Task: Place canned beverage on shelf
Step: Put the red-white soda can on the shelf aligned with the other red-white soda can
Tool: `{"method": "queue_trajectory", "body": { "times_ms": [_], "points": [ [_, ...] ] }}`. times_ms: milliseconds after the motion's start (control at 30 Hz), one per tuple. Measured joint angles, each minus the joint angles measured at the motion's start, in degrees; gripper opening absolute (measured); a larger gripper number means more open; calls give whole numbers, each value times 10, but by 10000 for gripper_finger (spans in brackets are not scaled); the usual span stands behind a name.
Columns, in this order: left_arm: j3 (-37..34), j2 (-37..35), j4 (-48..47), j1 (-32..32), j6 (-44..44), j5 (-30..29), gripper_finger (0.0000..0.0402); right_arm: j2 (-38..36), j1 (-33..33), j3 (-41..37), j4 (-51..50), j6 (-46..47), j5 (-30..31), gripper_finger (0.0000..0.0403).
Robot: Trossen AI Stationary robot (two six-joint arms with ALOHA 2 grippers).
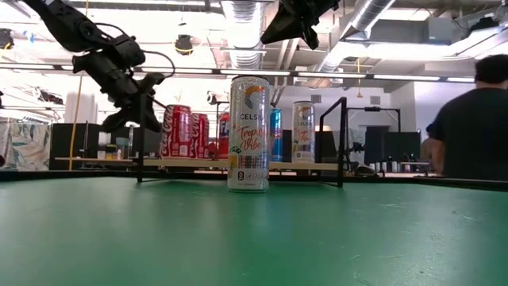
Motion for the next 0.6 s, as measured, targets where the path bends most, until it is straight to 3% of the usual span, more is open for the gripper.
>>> {"method": "queue_trajectory", "body": {
  "times_ms": [233, 400, 600],
  "points": [
    [0, 0, -13, -12, 41, 19, 0, 0, 0, 0, 0, 0, 0, 28],
    [0, 0, -61, 8, 72, -5, 0, 0, -1, 0, 0, -1, 0, 16],
    [29, -20, -106, 28, 91, -41, 0, 0, -1, 0, -1, -1, 0, 35]
  ]
}}
